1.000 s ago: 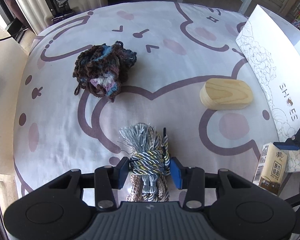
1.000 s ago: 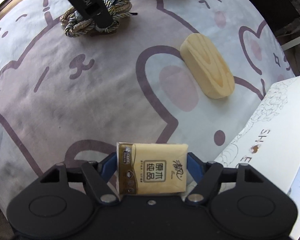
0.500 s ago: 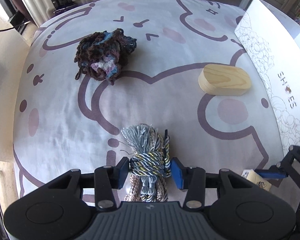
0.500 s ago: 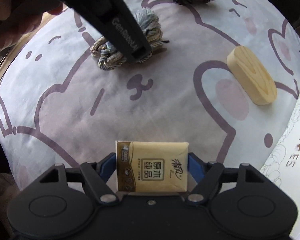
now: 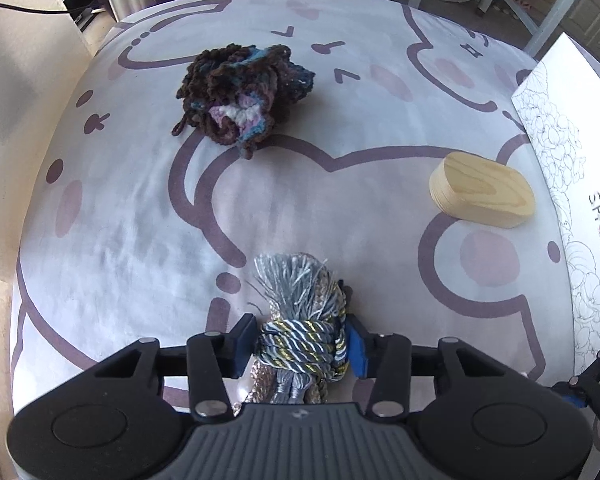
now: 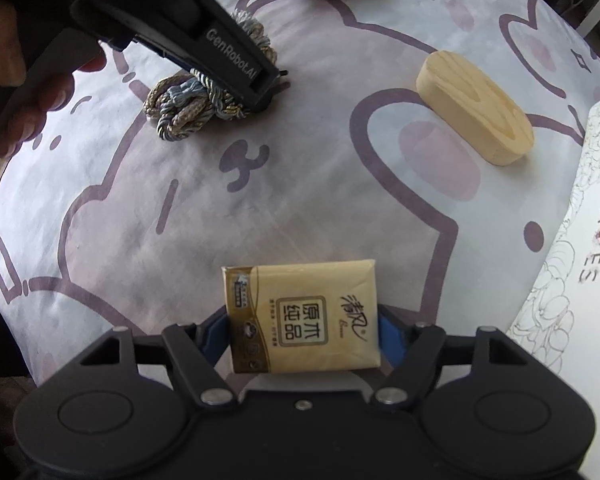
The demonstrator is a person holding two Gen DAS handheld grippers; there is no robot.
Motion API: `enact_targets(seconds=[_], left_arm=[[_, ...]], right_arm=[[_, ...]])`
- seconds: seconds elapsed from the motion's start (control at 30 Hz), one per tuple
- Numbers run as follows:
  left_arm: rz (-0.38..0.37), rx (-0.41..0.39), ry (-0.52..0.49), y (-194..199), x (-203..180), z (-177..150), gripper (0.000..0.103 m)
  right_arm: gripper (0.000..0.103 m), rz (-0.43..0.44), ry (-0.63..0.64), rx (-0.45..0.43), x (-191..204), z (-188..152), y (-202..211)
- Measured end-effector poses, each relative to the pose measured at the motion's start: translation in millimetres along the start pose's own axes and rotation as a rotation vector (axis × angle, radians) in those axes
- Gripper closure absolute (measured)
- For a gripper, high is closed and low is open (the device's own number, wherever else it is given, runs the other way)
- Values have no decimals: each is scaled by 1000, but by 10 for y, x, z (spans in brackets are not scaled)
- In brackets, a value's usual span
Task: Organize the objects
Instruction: 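Lift the tissue pack with the right tool while the left tool lifts the rope bundle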
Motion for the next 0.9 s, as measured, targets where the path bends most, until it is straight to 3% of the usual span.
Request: enact_targets(seconds=[0.43, 0.9], left_arm=[[-34, -55, 54, 444, 103, -57, 57], [-13, -205, 32, 1133, 153, -216, 57]], right_arm=[[29, 2, -98, -128, -154, 62, 482], [29, -29, -233, -291, -372, 98, 1066]])
Point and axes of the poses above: each gripper's, at about its wrist camera, not at the fingertips, and y roughly against the way its jaws point, x to its left, z to its top, the point moved 6 cm from there along -y, roughly the way its jaws point, and after that the axes turned 11 degrees about x, right-handed, at the moved point
